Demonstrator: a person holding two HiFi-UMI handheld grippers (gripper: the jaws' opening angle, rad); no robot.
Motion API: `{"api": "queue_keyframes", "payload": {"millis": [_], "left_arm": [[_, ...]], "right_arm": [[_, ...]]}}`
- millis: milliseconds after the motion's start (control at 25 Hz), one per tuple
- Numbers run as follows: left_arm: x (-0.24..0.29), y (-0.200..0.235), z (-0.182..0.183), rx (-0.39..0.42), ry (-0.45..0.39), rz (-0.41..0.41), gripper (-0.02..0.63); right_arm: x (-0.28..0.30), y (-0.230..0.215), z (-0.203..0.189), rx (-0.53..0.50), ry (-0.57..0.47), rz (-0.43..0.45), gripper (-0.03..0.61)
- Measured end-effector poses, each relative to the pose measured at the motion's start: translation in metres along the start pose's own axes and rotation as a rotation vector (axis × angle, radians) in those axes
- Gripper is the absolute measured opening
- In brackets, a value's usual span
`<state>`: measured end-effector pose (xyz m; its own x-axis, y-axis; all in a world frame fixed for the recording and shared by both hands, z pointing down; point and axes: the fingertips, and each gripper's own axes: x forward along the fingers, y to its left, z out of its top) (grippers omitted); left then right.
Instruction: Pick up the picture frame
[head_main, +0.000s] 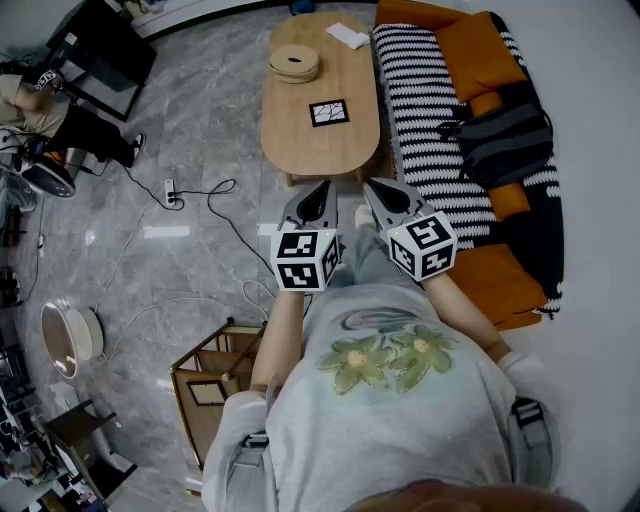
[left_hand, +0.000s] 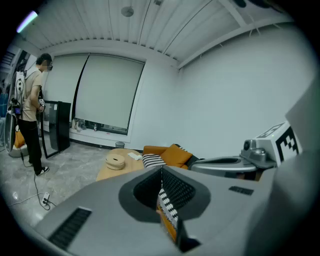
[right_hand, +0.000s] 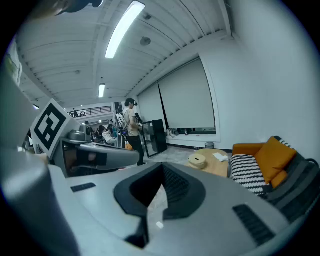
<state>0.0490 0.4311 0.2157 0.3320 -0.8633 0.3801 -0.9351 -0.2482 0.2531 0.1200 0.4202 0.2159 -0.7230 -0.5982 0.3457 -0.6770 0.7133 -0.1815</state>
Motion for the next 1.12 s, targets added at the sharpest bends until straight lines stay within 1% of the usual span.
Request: {"api": "queue_keyframes", "payload": {"millis": [200,400,720,840,1120], "left_arm": [[0.005,0.005,0.002,0.002,0.003,-0.016,0.017],[0.006,0.01,0.001,-0.001,0.013,-0.025,0.017],[0.021,0.02,0.0,-0.005,0.022,-0.043,0.017],[0.028,0.026,0.003,0.002,0.025,-0.038,0.017],[0.051,0.048,0.012,-0.01,0.039,-0.021,0.017]], "right_arm": [[0.008,-0.009,-0.001,0.011,0.006,-0.026,0.006],[0.011,-0.007,0.003,0.041,-0.013,-0.031,0.006],[0.023,-0.014,-0.001,0.033,-0.009,-0.042,0.006],[0.032,-0.019,0.003,0.035,-0.013,-0.047,0.006],[0.062,-0.035,0.011,0.033,0.004,-0.038,0.006]]}}
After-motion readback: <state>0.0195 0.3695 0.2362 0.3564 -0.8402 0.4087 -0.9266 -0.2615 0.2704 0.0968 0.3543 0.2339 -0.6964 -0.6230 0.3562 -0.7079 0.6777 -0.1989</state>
